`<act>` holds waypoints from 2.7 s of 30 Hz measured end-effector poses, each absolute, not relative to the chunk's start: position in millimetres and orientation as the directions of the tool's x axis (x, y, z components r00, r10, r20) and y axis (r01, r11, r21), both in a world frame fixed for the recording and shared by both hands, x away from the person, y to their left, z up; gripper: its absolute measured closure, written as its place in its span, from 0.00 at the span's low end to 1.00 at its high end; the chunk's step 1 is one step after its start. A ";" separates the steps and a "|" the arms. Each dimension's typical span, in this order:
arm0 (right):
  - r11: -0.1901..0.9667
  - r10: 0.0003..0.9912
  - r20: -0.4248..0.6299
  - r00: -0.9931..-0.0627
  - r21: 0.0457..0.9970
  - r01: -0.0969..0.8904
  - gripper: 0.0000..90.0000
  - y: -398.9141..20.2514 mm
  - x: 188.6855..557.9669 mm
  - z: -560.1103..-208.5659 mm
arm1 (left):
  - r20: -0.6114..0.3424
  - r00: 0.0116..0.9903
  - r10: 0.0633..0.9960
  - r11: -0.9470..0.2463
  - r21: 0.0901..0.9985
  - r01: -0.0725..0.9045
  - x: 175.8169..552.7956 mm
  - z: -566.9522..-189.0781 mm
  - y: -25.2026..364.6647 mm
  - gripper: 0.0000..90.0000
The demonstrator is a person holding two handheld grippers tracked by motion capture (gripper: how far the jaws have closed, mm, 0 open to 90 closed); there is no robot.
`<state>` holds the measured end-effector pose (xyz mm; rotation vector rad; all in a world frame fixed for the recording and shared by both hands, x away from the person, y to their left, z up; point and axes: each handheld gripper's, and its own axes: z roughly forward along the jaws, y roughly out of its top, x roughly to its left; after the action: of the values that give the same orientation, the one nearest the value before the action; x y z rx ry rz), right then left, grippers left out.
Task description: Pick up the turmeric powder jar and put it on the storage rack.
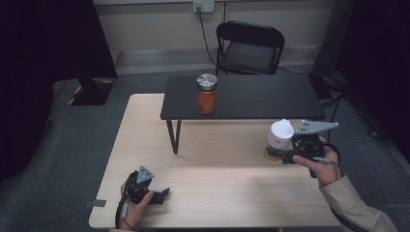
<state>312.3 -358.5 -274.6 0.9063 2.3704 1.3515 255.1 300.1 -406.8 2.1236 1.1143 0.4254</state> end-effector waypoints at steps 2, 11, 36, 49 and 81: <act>0.368 0.634 0.077 -0.770 0.845 0.388 0.33 -358.1 313.3 -271.3 | -0.029 0.577 0.816 -0.392 0.707 0.589 255.1 -406.9 300.1 0.00; 0.359 0.643 0.076 -0.762 0.849 0.387 0.33 -358.0 315.5 -254.9 | -0.029 0.578 0.816 -0.392 0.706 0.589 255.1 -406.8 300.1 0.00; 0.345 0.656 0.066 -0.752 0.860 0.377 0.33 -353.9 327.1 -212.0 | -0.029 0.577 0.816 -0.392 0.706 0.589 255.1 -406.9 300.1 0.00; 0.336 0.671 0.065 -0.739 0.862 0.381 0.33 -348.9 336.9 -193.6 | -0.029 0.578 0.816 -0.392 0.706 0.589 255.1 -406.8 300.1 0.00; 0.337 0.739 0.031 -0.673 0.848 0.408 0.33 -323.4 381.1 -176.3 | -0.029 0.577 0.816 -0.392 0.706 0.589 255.0 -406.8 300.0 0.00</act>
<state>381.1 -323.4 -176.3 1.0150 2.2467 1.2676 255.0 300.0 -406.8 2.1233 1.1147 0.4258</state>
